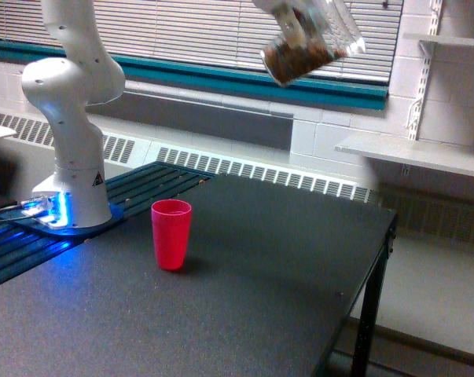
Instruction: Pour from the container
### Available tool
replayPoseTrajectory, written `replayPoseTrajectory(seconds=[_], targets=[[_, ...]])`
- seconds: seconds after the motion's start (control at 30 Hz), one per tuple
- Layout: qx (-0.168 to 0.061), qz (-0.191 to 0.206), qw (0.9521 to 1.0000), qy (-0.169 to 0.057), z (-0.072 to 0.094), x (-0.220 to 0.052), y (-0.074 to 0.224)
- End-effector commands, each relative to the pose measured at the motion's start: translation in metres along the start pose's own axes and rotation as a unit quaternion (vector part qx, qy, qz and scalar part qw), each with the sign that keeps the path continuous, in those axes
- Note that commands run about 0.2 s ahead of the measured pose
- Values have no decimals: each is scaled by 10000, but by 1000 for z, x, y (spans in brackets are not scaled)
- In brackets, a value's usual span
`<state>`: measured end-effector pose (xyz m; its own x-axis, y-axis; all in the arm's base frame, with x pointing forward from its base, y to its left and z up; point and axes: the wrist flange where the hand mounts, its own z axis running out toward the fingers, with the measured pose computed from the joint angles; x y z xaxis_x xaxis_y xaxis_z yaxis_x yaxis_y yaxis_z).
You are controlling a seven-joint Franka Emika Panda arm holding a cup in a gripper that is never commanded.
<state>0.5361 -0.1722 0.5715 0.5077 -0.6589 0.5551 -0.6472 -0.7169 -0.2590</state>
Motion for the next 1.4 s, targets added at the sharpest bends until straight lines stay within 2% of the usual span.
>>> replayPoseTrajectory(seconds=[0.03,0.3,0.7,0.9,1.03,1.4], targets=[[-176,-240,9995,-95,3,-10,20],[-312,-328,9989,-144,-9,-21,44],[-567,-422,9975,9,-34,-44,72],[-653,-344,9973,32,-44,-69,83],[-701,-330,9970,-39,-50,-88,88],[-790,-428,9959,-139,-62,-120,86]])
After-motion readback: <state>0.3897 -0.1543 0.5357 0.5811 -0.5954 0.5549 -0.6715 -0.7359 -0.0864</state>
